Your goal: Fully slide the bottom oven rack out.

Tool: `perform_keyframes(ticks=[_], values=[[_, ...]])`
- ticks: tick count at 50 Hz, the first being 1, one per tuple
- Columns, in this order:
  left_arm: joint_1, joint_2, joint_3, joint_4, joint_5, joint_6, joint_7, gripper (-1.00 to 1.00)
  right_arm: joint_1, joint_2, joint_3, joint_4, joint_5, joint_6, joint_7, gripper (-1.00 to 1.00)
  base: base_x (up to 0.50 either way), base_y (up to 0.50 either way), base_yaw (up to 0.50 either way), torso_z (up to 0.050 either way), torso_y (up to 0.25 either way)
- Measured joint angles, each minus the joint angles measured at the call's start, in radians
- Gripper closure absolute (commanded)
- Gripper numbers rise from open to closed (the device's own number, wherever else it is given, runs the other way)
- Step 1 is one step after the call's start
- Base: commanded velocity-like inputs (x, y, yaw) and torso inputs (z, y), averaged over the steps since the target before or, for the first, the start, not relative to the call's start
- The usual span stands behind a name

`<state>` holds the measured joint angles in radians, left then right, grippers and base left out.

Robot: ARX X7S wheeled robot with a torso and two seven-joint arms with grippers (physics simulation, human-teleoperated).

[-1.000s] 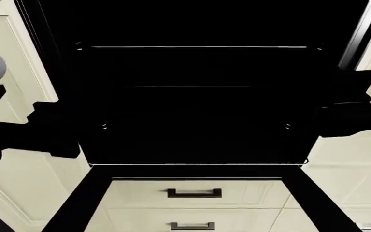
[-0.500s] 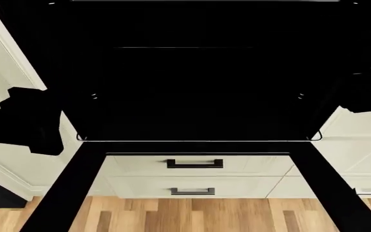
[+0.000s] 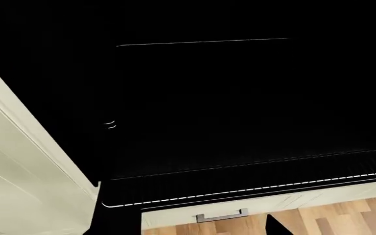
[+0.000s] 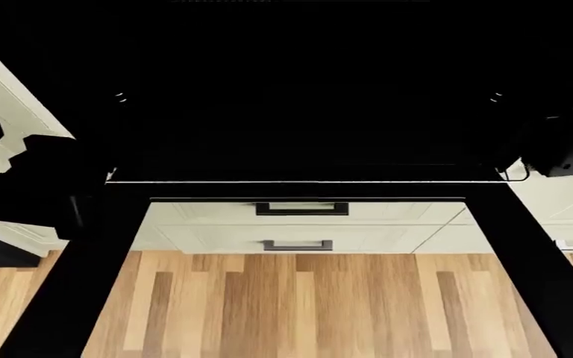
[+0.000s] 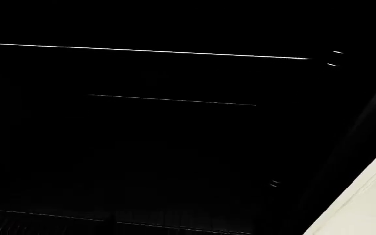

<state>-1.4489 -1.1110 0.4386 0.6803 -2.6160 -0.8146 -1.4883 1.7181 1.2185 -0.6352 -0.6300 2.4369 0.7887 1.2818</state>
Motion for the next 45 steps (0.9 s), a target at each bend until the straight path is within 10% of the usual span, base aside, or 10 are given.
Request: perform_keyframes(ticks=[45], values=[[-0.036,0.293,0.239,-0.382,0.293,-0.081,0.156,-1.00,-0.182,-0.172,-0.156,0.195,-0.155,-0.033,-0.060,-1.00,0.00,0.00,0.00,0.000,0.000]])
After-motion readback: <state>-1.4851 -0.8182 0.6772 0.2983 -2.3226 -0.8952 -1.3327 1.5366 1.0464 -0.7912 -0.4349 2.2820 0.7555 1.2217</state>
